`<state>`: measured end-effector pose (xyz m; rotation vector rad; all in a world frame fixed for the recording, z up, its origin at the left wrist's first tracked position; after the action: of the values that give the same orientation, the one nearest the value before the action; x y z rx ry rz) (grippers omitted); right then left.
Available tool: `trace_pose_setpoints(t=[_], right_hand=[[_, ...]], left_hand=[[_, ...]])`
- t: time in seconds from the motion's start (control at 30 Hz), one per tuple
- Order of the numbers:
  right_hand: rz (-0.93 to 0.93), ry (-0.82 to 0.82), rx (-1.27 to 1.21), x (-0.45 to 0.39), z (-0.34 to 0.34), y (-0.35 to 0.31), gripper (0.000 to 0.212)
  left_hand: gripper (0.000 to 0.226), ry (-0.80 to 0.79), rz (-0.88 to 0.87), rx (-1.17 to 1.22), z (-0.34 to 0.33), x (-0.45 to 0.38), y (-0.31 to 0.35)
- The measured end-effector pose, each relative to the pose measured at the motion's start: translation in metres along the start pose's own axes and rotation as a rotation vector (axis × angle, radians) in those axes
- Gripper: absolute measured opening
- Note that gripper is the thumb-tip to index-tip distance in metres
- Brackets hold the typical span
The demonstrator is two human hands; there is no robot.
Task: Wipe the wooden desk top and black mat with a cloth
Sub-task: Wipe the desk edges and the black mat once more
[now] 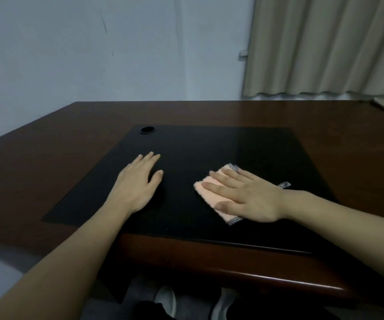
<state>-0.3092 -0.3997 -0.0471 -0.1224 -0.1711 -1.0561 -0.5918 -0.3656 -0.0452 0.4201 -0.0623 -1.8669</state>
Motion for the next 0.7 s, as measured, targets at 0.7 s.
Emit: trace_pose_setpoints(t=[0.7], right_hand=[[-0.182, 0.015, -0.046, 0.09, -0.013, 0.02, 0.075]], left_hand=[[0.054, -0.117, -0.129, -0.3, 0.007, -0.003, 0.019]])
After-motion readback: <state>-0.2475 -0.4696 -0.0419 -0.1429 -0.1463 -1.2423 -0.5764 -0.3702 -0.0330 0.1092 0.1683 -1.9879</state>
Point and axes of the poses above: each hand's wrist, its own x-axis away from the middle knuckle, its own z-axis out of the back of the hand, y = z × x, the point moved 3 cm from there along -x, towards the middle knuckle, and after that the axes turned 8 degrees about -z, right-handed, at the moved point
